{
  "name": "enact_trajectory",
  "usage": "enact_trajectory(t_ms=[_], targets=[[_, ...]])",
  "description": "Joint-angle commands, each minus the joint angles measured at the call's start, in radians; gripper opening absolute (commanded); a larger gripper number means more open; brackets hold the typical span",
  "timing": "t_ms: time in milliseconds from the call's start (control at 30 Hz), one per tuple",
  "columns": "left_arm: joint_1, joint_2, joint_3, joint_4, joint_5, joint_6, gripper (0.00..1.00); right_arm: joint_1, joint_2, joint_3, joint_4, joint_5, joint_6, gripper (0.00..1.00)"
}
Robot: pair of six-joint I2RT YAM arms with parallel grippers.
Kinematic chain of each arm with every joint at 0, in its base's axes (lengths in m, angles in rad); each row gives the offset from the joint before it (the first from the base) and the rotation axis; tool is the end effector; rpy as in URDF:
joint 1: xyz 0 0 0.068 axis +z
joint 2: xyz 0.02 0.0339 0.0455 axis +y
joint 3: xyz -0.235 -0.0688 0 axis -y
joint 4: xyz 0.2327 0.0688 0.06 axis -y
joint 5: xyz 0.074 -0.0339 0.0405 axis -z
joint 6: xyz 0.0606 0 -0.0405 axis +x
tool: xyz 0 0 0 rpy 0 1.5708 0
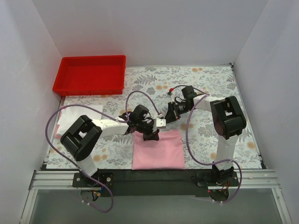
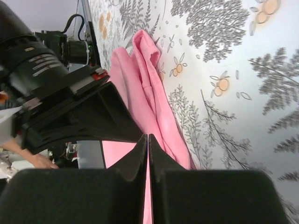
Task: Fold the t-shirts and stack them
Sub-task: Fold the tshirt
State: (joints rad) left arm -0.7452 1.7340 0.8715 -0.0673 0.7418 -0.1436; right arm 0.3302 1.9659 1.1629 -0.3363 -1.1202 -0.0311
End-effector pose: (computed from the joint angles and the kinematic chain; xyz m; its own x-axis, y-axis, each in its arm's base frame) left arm 0.2119 -0.2512 0.1126 -0.6970 0.4996 -0.5143 0.7044 0.3429 -0.6215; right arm 0.3202 0.1674 0.1135 -0.8434 -0.3034 -0.4435 -0.5238 0.2806 0.8043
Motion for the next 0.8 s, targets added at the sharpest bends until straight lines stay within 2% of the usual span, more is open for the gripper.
enact_trajectory(t_ms=[0, 333, 533, 767], targets=[[-0.043, -0.141, -0.049, 0.063, -0.068, 0.068, 0.00, 0.049, 0.021, 0.009, 0.013, -0.058, -0.023, 0.06], [-0.111, -0.235, -0.109, 0.122, -0.183, 0.131, 0.00, 0.127, 0.080, -0.014, -0.041, -0.196, -0.081, 0.06], [-0.129, -0.286, -0.149, 0.150, -0.206, 0.176, 0.00, 0.133, 0.172, 0.009, -0.174, -0.178, -0.203, 0.05], [-0.144, -0.340, -0.180, 0.207, -0.245, 0.213, 0.00, 0.136, 0.254, 0.027, -0.253, -0.141, -0.323, 0.05]])
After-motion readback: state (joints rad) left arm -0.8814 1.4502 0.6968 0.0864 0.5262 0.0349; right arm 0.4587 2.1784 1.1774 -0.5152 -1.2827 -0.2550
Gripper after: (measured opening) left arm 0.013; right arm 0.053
